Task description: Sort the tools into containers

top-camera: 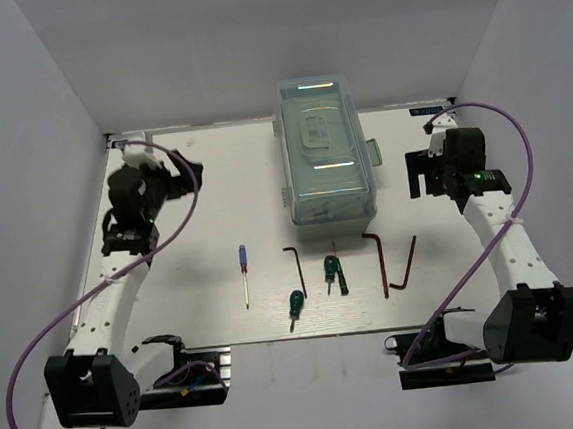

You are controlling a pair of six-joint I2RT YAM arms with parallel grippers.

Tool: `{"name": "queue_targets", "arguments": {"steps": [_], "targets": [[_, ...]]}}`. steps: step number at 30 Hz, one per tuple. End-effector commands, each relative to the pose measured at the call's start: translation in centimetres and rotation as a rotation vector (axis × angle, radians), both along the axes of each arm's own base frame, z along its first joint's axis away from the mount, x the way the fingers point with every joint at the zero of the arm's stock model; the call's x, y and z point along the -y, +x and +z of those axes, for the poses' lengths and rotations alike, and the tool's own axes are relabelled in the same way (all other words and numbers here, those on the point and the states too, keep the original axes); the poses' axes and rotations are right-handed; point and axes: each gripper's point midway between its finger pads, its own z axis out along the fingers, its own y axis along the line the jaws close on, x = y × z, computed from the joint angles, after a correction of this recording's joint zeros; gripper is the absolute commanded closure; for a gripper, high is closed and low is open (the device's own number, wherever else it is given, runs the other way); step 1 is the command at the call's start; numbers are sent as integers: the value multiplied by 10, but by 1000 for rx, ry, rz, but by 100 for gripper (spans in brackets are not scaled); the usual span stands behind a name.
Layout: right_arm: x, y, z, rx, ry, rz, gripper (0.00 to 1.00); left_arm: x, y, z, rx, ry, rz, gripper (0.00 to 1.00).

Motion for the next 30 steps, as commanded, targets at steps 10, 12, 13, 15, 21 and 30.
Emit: {"name": "queue_targets", "arguments": {"steps": [10, 12, 13, 15, 21, 30], "targets": [[-7, -11, 8, 33, -69, 179, 10, 39, -9, 22, -65, -146, -172, 1], [-11, -12, 18, 53, -97, 271, 47, 46, -4, 23, -74, -149, -218, 16], [-30, -9, 35, 101, -50, 371, 75, 49, -2, 21, -83, -153, -232, 31], [-49, -7, 45, 120, -6, 466, 100, 57, 6, 20, -105, -166, -281, 93], [-120, 36, 128, 165, 339, 633, 76, 82, 21, 30, -106, -183, -432, 98], [-239, 97, 176, 18, 933, 687, 38, 121, 37, 67, -17, -236, -607, 22]]}}
